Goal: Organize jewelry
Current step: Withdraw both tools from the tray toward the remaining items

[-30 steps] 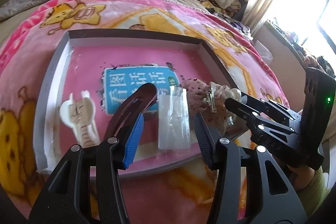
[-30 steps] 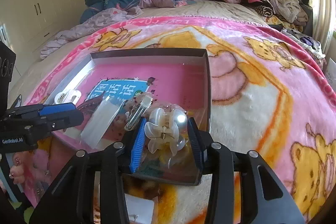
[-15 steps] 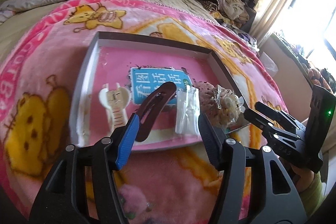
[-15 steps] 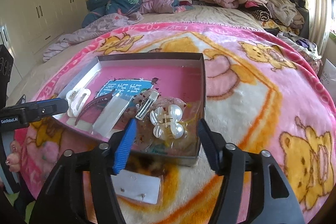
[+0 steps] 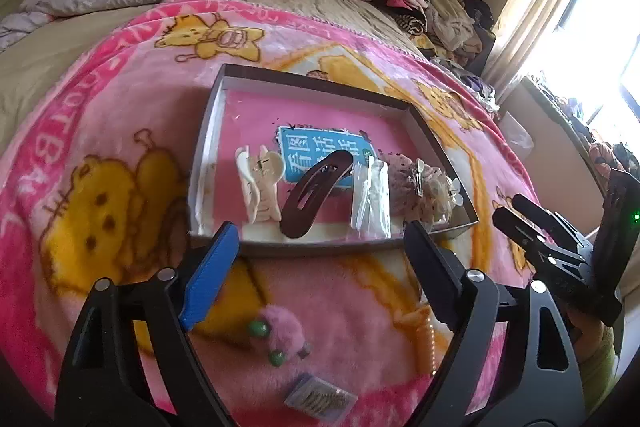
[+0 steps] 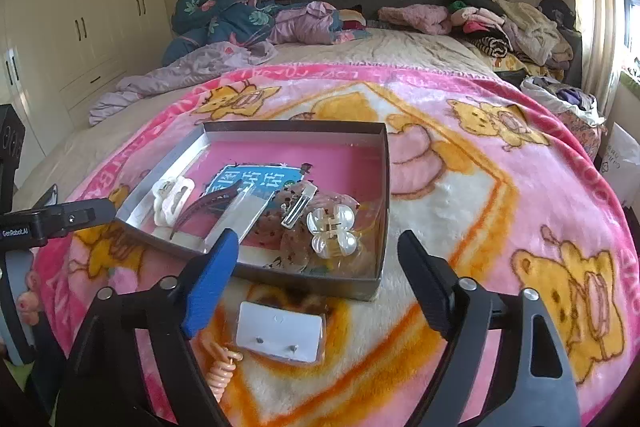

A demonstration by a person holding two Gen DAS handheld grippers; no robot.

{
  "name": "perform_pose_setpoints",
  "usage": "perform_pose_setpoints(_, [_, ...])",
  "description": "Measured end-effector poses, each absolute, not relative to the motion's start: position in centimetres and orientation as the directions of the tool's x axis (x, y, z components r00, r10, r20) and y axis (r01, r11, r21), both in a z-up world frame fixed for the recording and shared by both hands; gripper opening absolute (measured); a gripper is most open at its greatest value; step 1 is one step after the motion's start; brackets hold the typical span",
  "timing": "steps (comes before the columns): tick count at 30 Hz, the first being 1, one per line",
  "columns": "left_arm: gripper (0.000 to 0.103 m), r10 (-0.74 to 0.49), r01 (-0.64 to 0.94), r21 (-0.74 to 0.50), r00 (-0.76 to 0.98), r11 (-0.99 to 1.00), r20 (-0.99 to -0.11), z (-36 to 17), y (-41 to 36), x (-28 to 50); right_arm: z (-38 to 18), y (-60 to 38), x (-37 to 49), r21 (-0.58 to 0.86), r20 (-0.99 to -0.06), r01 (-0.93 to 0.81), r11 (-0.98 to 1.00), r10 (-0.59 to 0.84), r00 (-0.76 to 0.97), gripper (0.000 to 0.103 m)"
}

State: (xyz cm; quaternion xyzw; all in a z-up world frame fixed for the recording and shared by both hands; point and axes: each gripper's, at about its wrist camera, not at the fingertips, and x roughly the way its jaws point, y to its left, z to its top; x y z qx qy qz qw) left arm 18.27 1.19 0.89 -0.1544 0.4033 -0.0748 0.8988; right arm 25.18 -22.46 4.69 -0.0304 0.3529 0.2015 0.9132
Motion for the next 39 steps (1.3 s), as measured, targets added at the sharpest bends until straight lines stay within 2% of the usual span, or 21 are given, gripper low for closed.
perform_pose_setpoints(6, [0.088, -0.239, 0.003, -0.319, 0.67, 0.948, -0.703, 1.2, 1.3, 16.8, 5.3, -22.0, 23.8, 0.081, -0.652, -0.4, 0.913, 0.352, 0.671, 0.086])
perform_pose_setpoints(13, [0.091, -0.215, 0.001, -0.291, 0.675, 0.957, -0.706, 1.2, 1.6, 14.9, 5.6, -21.3, 22.0, 0.077, -0.654, -0.419, 0.905, 0.363, 0.664, 0.088])
perform_pose_setpoints(39, [0.091, -0.157, 0.006, -0.208, 0.677, 0.978, -0.719, 0.0, 1.8, 9.1, 4.2, -18.7, 16.5, 0.081, -0.694, -0.501, 0.862, 0.409, 0.592, 0.09])
